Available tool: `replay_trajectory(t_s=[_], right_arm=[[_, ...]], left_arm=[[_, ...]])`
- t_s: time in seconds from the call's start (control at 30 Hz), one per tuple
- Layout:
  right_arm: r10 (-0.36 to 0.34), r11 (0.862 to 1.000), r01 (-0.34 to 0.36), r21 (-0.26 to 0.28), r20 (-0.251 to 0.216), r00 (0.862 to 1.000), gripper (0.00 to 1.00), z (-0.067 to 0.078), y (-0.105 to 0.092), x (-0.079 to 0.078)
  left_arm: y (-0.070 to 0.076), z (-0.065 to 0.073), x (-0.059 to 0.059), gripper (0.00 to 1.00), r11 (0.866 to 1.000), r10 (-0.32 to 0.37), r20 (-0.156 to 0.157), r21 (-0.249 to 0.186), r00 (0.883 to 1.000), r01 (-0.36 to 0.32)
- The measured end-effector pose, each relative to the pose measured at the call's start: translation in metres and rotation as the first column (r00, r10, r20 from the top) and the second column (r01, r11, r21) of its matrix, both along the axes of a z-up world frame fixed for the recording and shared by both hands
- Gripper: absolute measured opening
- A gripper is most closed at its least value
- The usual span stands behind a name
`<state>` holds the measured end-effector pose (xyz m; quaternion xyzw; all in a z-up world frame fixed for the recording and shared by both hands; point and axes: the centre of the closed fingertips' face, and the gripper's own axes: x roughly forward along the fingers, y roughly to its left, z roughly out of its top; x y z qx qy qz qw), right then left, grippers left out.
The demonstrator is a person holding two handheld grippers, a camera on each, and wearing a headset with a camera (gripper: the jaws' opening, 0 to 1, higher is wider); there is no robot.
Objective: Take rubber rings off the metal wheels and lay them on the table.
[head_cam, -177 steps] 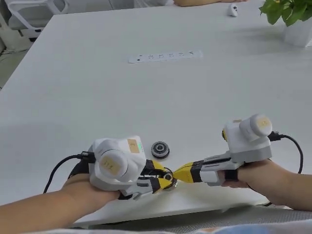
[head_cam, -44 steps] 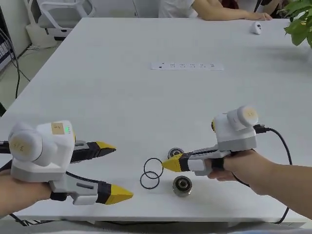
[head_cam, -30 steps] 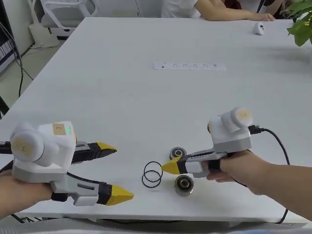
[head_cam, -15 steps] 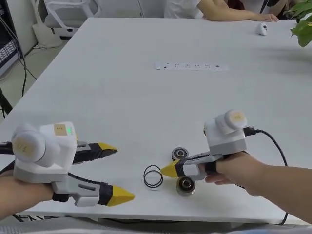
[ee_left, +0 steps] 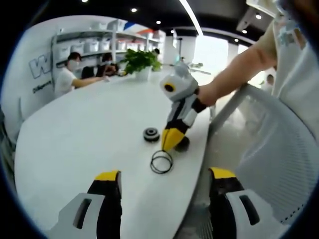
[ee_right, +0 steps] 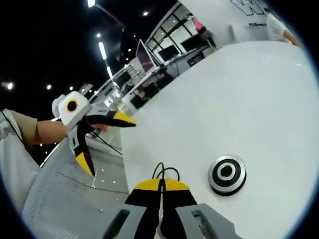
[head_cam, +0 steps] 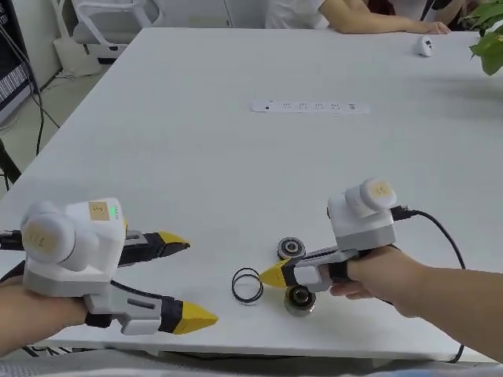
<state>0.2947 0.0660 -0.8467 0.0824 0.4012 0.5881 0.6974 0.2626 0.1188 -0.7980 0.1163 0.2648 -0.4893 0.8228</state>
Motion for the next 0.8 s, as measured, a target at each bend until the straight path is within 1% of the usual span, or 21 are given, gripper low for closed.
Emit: replay_trajectory(t_s=[0.17,0.37,0.53,0.8], right_arm=[[0.004,1.000,-0.004,-0.008,-0.001,1.000,0.00,-0.0024,0.0011,-0.0007],[-0.008,1.000,0.008,-0.020,0.003,1.000,0.00,-0.0052,-0.0004,0.0021],[-0.008,1.000,0.008,-0.025,0.005,1.000,0.00,-0.0070,-0.0003,0.0011],[-0.015,0.999,0.016,-0.036,0.025,1.000,0.00,-0.0096,-0.0008,0.0037]], left_arm=[[0.0013,-0.0005,-0.0006,0.72,1.000,0.000,-0.002,0.003,1.000,0.000],[0.0051,-0.0019,0.0002,0.72,1.000,0.006,-0.002,0.012,1.000,-0.006],[0.0050,-0.0029,-0.0003,0.72,1.000,0.004,-0.006,0.013,1.000,-0.004],[0.0040,-0.0035,0.0000,0.72,1.000,-0.001,-0.010,0.016,1.000,0.001]])
